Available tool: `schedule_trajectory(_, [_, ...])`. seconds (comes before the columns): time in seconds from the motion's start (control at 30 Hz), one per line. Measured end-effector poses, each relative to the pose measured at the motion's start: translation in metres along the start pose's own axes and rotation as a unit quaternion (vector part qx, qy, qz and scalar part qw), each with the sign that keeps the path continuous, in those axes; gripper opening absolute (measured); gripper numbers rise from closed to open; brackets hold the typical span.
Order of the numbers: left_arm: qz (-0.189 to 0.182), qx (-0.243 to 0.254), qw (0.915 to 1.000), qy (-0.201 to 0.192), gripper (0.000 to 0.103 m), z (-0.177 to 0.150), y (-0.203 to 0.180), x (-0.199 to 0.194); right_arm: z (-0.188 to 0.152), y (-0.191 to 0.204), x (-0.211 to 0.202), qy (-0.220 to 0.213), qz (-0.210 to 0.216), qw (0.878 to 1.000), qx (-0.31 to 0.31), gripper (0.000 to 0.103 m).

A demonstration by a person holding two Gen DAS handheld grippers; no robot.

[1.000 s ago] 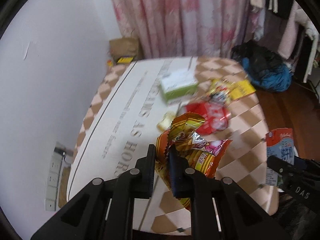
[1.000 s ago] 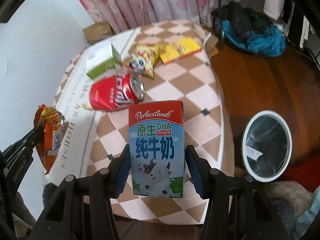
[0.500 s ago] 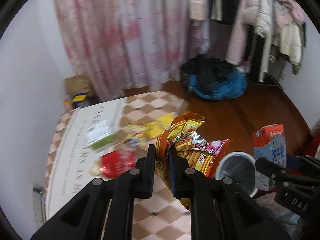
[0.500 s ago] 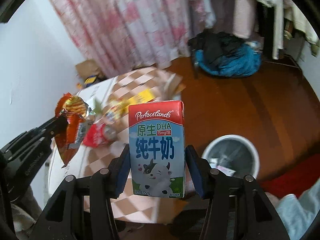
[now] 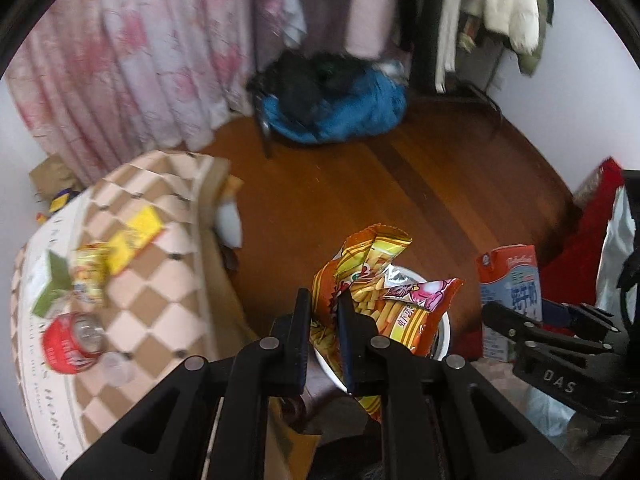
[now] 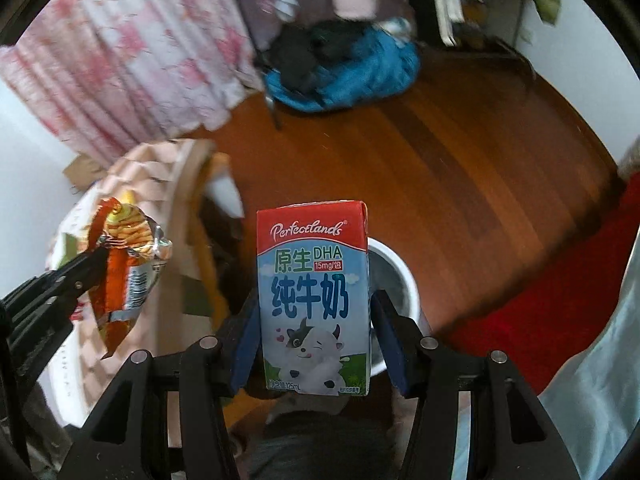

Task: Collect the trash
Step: 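Carry the milk carton and snack bag over the trash bin, then open both tools to drop the carton and bag into the bin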

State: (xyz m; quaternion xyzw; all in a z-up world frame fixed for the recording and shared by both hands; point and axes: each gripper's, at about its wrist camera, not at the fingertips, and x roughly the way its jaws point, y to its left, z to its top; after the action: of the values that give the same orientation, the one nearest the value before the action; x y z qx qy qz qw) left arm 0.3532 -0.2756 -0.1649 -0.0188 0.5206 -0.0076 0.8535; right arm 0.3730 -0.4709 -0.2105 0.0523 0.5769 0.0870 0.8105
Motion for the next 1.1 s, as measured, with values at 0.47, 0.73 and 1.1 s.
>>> schedule_trajectory(0.47, [-0.020, 0.016, 0.9939, 0.107, 0.011, -0.008, -0.038, 0.119, -0.011, -0.076, 0.134, 0.090, -0.011, 0.994, 0.067, 0.056])
schedule_trajectory(0.73, [-0.043, 0.011, 0.9916, 0.121, 0.047, -0.006, -0.046, 0.121, -0.014, -0.087, 0.156, 0.110, 0.001, 0.990, 0.084, 0.065])
schedule_trajectory(1.1, [-0.009, 0.008, 0.9959, 0.089, 0.099, -0.003, -0.032, 0.087, -0.012, -0.071, 0.113, 0.107, -0.066, 0.991, 0.054, 0.102])
